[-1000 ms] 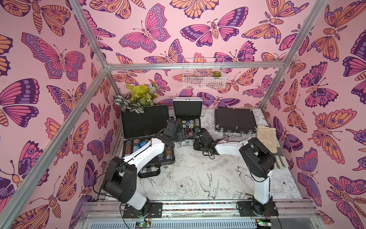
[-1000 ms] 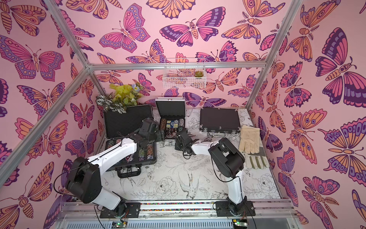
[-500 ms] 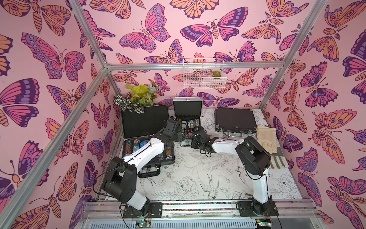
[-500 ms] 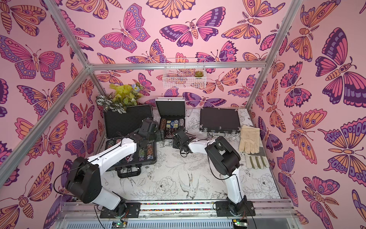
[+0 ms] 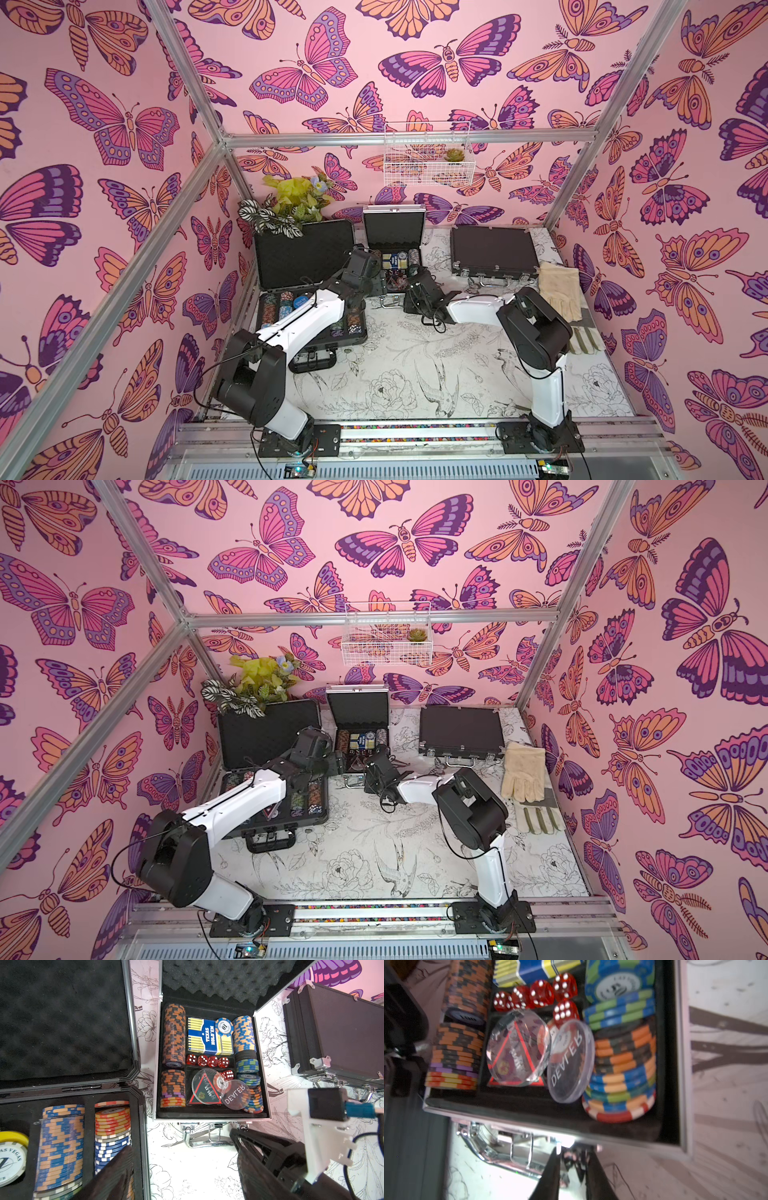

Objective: Close the poker set cases
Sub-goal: Move the poker set case to the center of the board.

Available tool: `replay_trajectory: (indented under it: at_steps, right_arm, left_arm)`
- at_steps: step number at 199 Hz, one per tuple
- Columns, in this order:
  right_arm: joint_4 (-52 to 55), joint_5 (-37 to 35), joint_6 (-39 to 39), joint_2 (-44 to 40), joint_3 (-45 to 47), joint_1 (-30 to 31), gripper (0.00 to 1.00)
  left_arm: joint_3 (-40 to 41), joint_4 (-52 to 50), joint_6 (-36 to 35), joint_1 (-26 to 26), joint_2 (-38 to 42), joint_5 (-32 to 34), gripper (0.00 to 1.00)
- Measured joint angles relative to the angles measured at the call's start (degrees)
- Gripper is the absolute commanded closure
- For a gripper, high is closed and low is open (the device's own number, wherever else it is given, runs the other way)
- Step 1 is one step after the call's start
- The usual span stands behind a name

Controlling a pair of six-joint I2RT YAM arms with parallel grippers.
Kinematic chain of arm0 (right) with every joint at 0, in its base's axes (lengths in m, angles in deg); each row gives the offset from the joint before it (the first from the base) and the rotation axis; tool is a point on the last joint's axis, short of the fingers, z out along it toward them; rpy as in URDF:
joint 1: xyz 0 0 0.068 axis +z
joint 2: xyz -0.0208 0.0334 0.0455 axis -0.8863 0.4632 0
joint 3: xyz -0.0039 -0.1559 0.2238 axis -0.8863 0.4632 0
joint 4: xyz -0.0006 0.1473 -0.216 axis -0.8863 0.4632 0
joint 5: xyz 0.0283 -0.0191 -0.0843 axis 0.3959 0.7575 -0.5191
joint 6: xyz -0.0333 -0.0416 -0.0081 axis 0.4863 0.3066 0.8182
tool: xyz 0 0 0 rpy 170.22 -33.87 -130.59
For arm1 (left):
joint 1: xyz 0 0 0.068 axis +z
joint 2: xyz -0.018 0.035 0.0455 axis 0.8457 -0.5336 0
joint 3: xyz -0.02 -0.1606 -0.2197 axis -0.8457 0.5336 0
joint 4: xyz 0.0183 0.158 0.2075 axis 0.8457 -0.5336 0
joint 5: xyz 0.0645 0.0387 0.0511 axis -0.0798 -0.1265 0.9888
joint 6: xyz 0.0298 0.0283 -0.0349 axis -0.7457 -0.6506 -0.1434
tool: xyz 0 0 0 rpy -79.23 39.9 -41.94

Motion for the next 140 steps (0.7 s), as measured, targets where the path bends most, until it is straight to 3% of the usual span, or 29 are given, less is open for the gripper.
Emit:
replay_trajectory:
  at_steps: [65,140]
  right_arm:
    - [1.9,0.7,4.5,-6.7,6.8,-2.2,0.81]
    - [2.5,0.1,8.1,-4.9,3.4,-0.2,0.74]
  left_arm:
    - [0.0,0.2,0.0,0.0,0.2,0.0,0.20]
    - [0.0,0.2,0.0,-0.1,-0.3,0.0,0.20]
